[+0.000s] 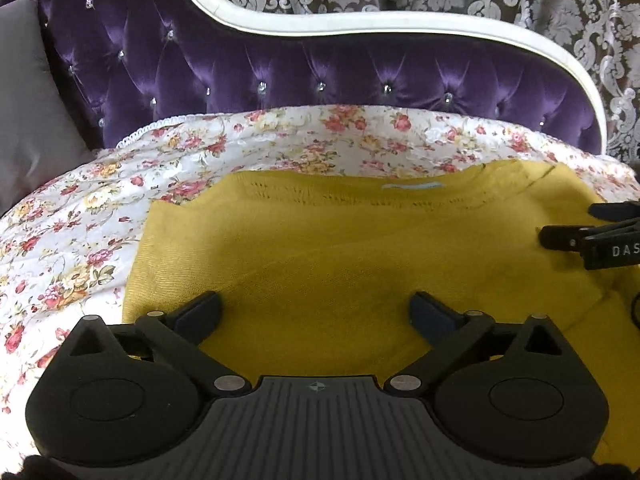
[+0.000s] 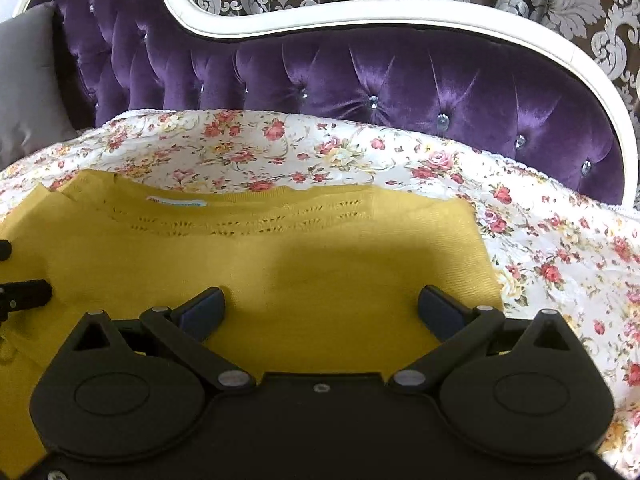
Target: Fold small clothes
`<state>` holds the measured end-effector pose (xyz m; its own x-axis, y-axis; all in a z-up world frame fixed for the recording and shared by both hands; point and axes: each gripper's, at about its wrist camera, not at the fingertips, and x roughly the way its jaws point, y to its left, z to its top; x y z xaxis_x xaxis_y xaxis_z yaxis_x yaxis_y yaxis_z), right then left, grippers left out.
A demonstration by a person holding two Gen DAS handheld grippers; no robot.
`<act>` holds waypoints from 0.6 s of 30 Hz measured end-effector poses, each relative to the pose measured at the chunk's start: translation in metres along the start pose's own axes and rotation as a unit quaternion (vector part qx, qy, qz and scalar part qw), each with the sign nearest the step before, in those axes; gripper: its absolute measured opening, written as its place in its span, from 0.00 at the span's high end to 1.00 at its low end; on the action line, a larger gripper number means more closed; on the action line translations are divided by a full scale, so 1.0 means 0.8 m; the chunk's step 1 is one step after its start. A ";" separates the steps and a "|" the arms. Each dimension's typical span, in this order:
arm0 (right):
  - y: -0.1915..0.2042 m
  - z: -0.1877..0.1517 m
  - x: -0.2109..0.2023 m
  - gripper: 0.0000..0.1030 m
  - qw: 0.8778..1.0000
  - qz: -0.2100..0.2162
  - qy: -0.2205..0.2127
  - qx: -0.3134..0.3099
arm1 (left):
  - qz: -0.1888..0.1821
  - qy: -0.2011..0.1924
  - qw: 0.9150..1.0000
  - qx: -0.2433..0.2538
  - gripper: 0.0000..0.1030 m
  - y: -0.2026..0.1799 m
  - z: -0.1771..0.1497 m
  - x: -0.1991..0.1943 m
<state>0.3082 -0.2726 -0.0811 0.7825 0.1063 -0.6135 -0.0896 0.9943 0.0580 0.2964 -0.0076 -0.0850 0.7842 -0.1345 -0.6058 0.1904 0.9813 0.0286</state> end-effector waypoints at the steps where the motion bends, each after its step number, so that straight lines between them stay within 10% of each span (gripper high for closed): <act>1: -0.001 0.000 0.002 0.00 1.000 0.002 -0.001 0.002 | 0.000 -0.001 1.000 0.000 0.00 -0.001 0.000 -0.002; 18: -0.001 -0.004 0.005 0.00 1.000 0.001 -0.004 0.007 | 0.001 -0.018 1.000 -0.010 0.00 0.001 -0.002 0.000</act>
<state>0.3098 -0.2733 -0.0860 0.7874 0.1079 -0.6069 -0.0824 0.9942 0.0697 0.2957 -0.0068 -0.0867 0.8053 -0.1380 -0.5766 0.1781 0.9839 0.0133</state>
